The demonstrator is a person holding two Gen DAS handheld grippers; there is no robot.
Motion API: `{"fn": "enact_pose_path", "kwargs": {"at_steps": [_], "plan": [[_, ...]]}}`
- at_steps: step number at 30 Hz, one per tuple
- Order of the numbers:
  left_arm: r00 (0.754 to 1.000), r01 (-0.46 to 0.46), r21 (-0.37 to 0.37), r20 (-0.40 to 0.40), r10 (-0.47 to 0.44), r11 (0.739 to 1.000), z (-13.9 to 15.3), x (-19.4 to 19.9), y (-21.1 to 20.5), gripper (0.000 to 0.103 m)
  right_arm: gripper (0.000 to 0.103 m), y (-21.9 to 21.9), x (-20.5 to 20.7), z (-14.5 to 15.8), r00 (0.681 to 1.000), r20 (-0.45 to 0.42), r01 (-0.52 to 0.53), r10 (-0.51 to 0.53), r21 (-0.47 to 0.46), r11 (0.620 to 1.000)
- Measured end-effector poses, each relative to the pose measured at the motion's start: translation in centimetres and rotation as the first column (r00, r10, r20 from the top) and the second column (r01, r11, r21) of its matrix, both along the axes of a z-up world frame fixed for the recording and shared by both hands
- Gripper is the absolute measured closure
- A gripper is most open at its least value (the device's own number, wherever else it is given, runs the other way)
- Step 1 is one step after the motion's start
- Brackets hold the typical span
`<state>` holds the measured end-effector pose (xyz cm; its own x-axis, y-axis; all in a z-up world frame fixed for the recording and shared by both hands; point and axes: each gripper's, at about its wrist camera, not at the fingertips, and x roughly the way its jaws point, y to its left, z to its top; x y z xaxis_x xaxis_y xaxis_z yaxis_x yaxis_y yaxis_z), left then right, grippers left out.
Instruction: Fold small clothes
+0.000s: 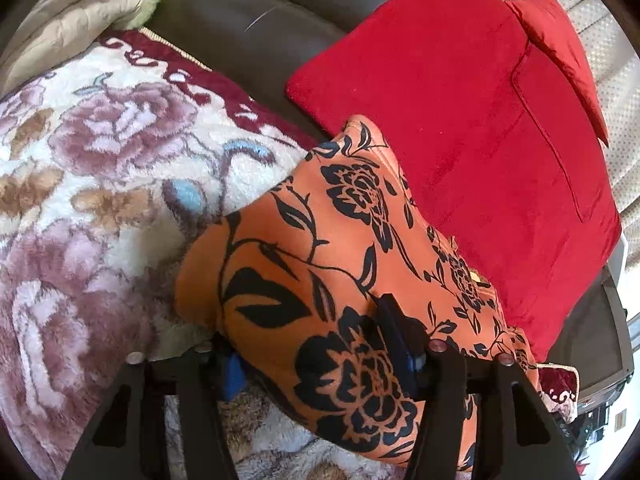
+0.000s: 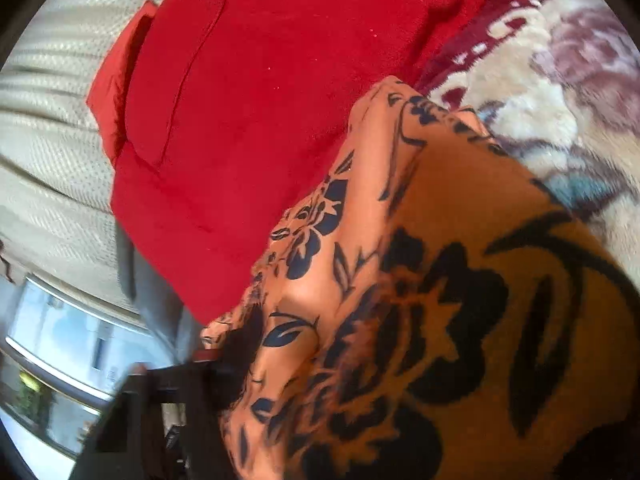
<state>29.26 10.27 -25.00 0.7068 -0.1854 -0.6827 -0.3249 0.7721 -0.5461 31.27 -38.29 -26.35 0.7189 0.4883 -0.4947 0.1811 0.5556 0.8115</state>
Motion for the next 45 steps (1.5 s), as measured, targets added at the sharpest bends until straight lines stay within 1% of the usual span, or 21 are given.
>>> {"fn": "enact_pose_path", "kwargs": {"at_steps": [2,3,5,8,12,15,17,20,22,23,24,25,26,28,30,31,33,36,39,42,45], "plan": [[1.0,0.004,-0.008,0.023,-0.004,1.0,0.2,-0.4,0.4,0.073,0.077,-0.1,0.0,-0.2,1.0,-0.008,0.016,-0.016,-0.002,1.0],[0.999,0.006,-0.03,0.038,-0.005,1.0,0.4,-0.7,0.7,0.076,0.079,-0.1,-0.2,0.1,1.0,0.005,0.02,-0.02,-0.015,1.0],[0.998,0.013,-0.028,0.058,-0.011,1.0,1.0,-1.3,0.8,0.079,0.083,0.5,-0.8,2.0,0.998,0.059,0.009,-0.003,-0.092,0.996],[0.995,0.026,-0.006,0.1,-0.026,1.0,2.5,-2.5,0.4,0.081,0.085,1.4,-1.8,4.1,0.992,0.128,-0.002,0.022,-0.151,0.989],[0.989,0.051,0.005,0.136,-0.051,0.999,4.6,-6.2,0.6,0.081,0.085,2.4,-4.6,7.0,0.978,0.202,-0.003,0.057,-0.258,0.966],[0.989,0.065,-0.026,0.134,-0.061,0.998,5.2,-8.8,1.3,0.081,0.085,2.8,-7.4,8.4,0.972,0.215,-0.031,0.094,-0.279,0.96],[0.987,0.07,-0.005,0.143,-0.069,0.998,5.3,-11.4,1.5,0.081,0.085,2.7,-9.8,8.8,0.97,0.215,-0.044,0.11,-0.289,0.956],[0.991,0.085,0.009,0.1,-0.086,0.996,3.9,-13.5,1.0,0.079,0.085,2.3,-13.4,8.3,0.974,0.189,-0.067,0.128,-0.301,0.951],[0.996,0.094,-0.016,0.011,-0.094,0.995,1.9,-13.6,0.7,0.073,0.085,1.9,-14.5,6.5,0.983,0.112,-0.108,0.147,-0.302,0.947],[0.995,0.09,-0.031,-0.05,-0.091,0.995,0.6,-13.5,0.7,0.069,0.081,1.6,-14.5,5.7,0.987,0.062,-0.125,0.149,-0.296,0.947],[0.995,0.082,-0.045,-0.06,-0.084,0.996,0.0,-13.5,0.9,0.059,0.081,1.2,-14.3,4.6,0.99,0.008,-0.135,0.143,-0.275,0.952],[0.995,0.075,-0.06,-0.063,-0.079,0.995,-0.3,-13.4,1.3,0.053,0.079,0.8,-14.1,3.6,0.987,-0.052,-0.157,0.149,-0.225,0.962],[0.995,0.073,-0.075,-0.068,-0.078,0.994,-0.4,-13.5,1.5,0.052,0.077,0.4,-14.2,2.9,0.984,-0.093,-0.164,0.149,-0.182,0.97],[0.995,0.071,-0.096,-0.065,-0.078,0.993,0.1,-14.0,1.9,0.047,0.068,-0.3,-14.9,2.6,0.984,-0.114,-0.152,0.135,-0.157,0.976],[0.996,0.063,-0.073,-0.053,-0.067,0.995,0.5,-14.9,2.3,0.044,0.047,-0.7,-16.4,3.0,0.984,-0.113,-0.157,0.139,-0.166,0.974],[0.997,0.056,-0.068,-0.048,-0.06,0.996,0.7,-15.4,2.6,0.044,0.031,-1.0,-17.2,3.3,0.984,-0.112,-0.159,0.142,-0.164,0.973],[0.998,0.046,-0.073,-0.04,-0.049,0.996,1.0,-16.5,3.2,0.044,0.031,-1.4,-18.5,3.9,0.982,-0.112,-0.166,0.149,-0.161,0.973],[0.998,0.046,-0.096,-0.042,-0.05,0.994,1.2,-17.6,4.0,0.042,0.031,-1.5,-20.9,5.5,0.973,-0.103,-0.226,0.208,-0.216,0.95],[0.997,0.056,-0.097,-0.045,-0.061,0.994,1.2,-18.8,3.8,0.042,0.032,-1.1,-23.0,6.7,0.962,-0.064,-0.273,0.265,-0.243,0.931],[0.996,0.083,-0.116,-0.032,-0.087,0.99,0.8,-18.9,3.2,0.042,0.035,0.9,-22.7,8.5,0.955,0.011,-0.284,0.298,-0.273,0.919],[0.993,0.111,-0.138,-0.012,-0.113,0.984,0.5,-18.3,2.6,0.041,0.044,4.0,-20.4,9.2,0.943,0.049,-0.298,0.33,-0.322,0.898]]}}
